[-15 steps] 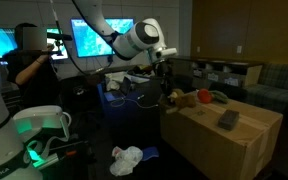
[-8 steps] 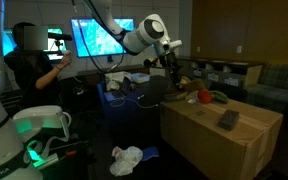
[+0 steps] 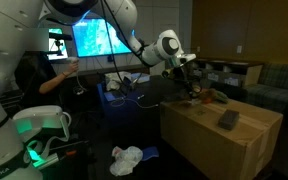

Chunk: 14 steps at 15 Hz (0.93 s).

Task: Pick up all the object from the box and put them on the table, then pick up all the objects from the table and put them on the box

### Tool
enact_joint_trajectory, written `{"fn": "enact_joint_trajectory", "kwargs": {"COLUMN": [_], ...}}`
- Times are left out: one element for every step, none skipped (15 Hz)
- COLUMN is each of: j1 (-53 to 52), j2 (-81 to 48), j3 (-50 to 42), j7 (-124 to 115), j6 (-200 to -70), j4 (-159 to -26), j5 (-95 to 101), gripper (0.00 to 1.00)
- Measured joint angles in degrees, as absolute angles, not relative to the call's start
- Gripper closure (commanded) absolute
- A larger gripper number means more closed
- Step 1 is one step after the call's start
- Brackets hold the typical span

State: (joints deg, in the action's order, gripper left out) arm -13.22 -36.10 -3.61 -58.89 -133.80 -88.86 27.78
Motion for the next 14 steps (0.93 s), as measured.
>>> {"fn": "enact_joint_trajectory", "kwargs": {"j1": [-12.95, -12.63, -12.31, -12.05, -11.81, -11.62, -11.49, -11.41, -11.36, -11.33, -11.31, -11.27, -11.23, -11.16], "j2": [-38.14, -40.06, -41.74, -43.12, -44.26, -45.07, -45.55, -45.74, -45.73, -45.69, -45.60, -45.44, -45.17, -44.80], "j3": [-3.74, -3.82, -3.92, -4.01, -4.05, -4.06, -4.06, -4.06, -4.05, -4.05, -4.05, -4.06, -4.06, -4.06], "j7": [-57.53, -56.03, -54.50, -53.01, -51.53, -50.03, -48.48, -46.95, -45.22, -43.60, -42.31, -41.23, -40.29, -39.29], "j6": [-133.79, -133.75, -133.69, -133.56, -133.26, -132.87, -132.32, -131.63, -130.95, -130.22, -129.52, -128.95, -128.37, -127.92], "j4": [-86.69, -84.63, -82.73, -81.11, -79.63, -78.35, -77.38, -76.60, -75.96, -75.30, -74.68, -74.15, -73.77, -73.56], "j5": [26.89, 25.67, 24.58, 23.51, 22.53, 21.44, 20.50, 19.58, 18.50, 17.54, 16.77, 16.21, 15.83, 15.30], "gripper": [0.89, 0.88, 0.62, 0.61, 0.56, 0.48, 0.41, 0.31, 0.25, 0.18, 0.10, 0.03, 0.00, 0.00]}}
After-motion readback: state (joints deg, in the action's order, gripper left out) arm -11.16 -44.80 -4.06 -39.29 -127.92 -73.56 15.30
